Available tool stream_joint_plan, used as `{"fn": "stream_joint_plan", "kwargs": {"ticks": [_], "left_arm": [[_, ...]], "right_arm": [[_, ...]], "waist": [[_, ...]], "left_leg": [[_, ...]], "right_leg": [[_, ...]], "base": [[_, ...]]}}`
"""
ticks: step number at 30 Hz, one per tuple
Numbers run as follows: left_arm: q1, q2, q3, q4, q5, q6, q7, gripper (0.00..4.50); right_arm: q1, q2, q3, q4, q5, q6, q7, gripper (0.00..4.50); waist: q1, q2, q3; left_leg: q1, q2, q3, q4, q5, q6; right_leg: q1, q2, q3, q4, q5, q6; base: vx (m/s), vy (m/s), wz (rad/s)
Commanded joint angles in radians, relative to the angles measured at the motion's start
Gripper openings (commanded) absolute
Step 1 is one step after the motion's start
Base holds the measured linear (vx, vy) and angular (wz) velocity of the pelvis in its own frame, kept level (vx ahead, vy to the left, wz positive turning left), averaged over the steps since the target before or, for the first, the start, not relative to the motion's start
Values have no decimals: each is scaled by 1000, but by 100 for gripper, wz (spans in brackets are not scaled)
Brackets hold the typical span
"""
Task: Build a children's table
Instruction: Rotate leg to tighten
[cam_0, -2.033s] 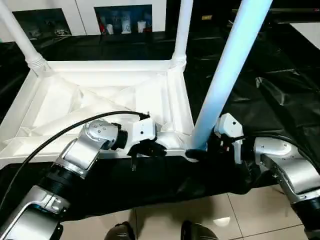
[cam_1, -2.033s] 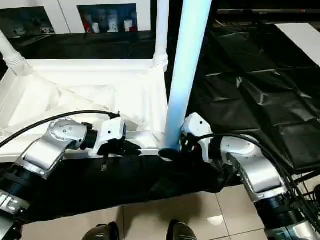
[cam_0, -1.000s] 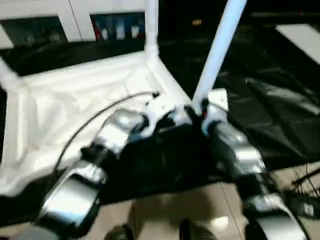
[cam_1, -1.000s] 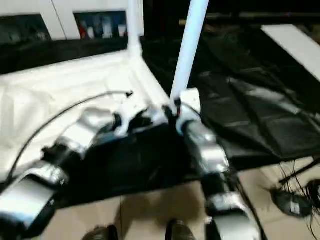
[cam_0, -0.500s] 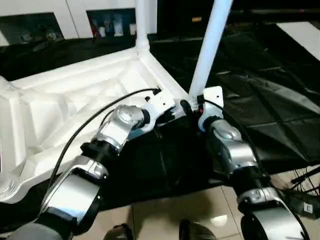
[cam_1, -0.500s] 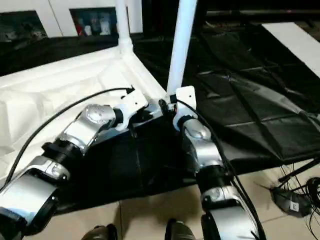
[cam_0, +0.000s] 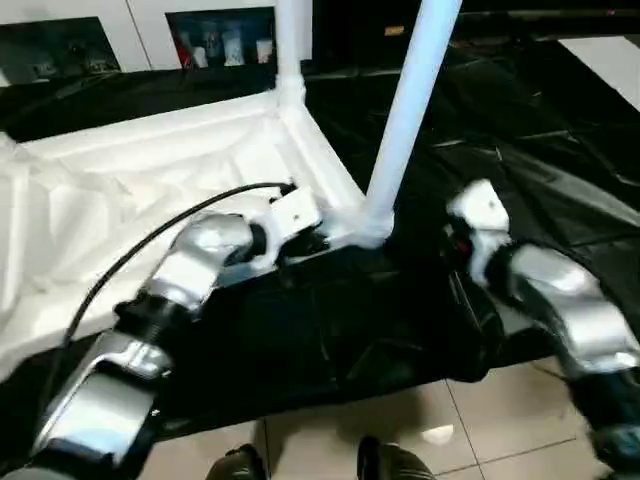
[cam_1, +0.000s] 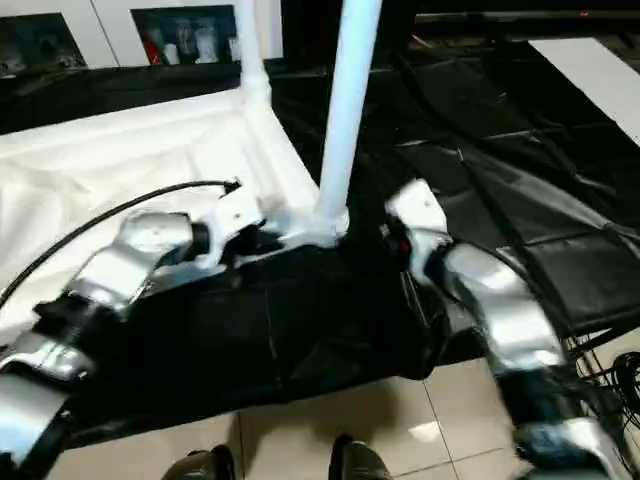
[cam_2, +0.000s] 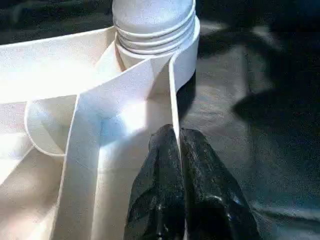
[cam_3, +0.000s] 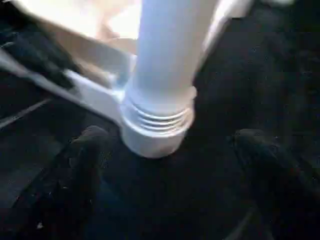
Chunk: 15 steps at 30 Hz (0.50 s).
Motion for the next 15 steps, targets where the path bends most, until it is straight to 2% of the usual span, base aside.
{"fn": "stream_joint_plan", "kwargs": {"ticks": [1,4,8,14,15], "left_arm": [[54,22,-76,-30,3,24,-106,0],[80,48,-93,-93,-16,37,-170,0],[101,75,-112,-157,-32,59,-230,0],[113,88,-109,-196,-31,80,-251,0],[113,88,-109,-197,-31,81,-251,0]], "right_arm": [[20,-29,20,-59,40,16,82,425],[38,-61,39,-85,36,20,129,425],[44,-74,58,-101,41,29,169,425],[41,-70,69,-102,52,38,204,425],[41,-70,69,-102,52,38,205,409]], "waist": [[3,-5,-64],[6,-5,-63],[9,-4,-61],[11,-6,-64],[12,-8,-66]], "left_leg": [[9,26,-5,-55,-183,112],[10,29,-6,-56,-178,109],[15,29,-2,-57,-196,97],[13,27,-2,-56,-178,96],[12,27,-2,-54,-162,102]], "right_leg": [[65,-40,36,-55,-182,-262],[64,-39,36,-52,-170,-265],[57,-39,38,-57,-203,-262],[60,-40,38,-52,-182,-257],[62,-41,38,-49,-163,-260]], "base": [[0,0,0],[0,0,0],[0,0,0],[0,0,0],[0,0,0]]}}
